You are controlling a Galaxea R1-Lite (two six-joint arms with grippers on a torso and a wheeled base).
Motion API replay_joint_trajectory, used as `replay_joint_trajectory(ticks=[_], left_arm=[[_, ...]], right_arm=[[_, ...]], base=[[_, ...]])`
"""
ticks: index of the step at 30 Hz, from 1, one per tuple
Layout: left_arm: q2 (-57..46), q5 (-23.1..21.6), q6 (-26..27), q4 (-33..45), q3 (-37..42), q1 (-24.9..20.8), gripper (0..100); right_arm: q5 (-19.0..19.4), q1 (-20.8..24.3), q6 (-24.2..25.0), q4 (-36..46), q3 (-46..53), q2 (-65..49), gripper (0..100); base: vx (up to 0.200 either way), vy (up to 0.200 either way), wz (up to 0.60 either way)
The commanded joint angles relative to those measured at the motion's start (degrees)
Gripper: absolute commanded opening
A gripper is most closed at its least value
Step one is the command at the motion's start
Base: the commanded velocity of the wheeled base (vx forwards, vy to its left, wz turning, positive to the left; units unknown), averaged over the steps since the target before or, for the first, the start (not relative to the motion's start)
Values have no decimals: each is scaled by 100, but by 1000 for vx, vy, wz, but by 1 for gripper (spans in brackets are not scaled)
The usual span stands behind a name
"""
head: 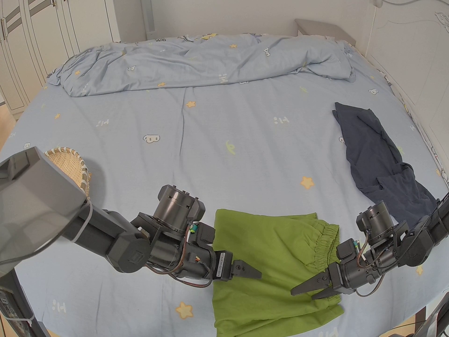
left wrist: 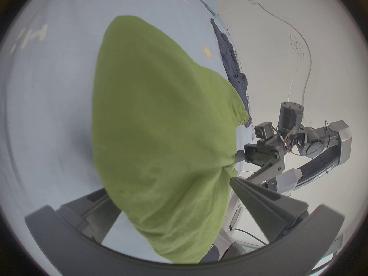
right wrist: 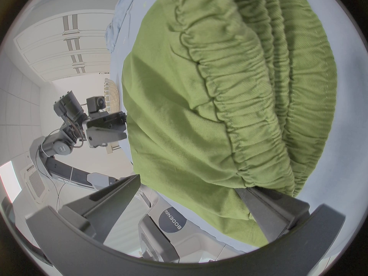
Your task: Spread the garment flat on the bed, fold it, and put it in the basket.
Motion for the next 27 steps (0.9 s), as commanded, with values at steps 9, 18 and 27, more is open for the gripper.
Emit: replay_joint_trajectory(ticks=[9,18,27], left_arm=[[266,43,-956,-953,66,-137,100],[345,78,-992,-1129,128,-155,0],[-94,571,-992,-1120,207,-111,0]], right_arm=[[108,-150,9,-85,15,-10,100],[108,-158,18,-85,6,-10,100],[82,-194,247,-85,-240,-300,100]], base=[[0,0,0],[0,0,0],[0,0,0]])
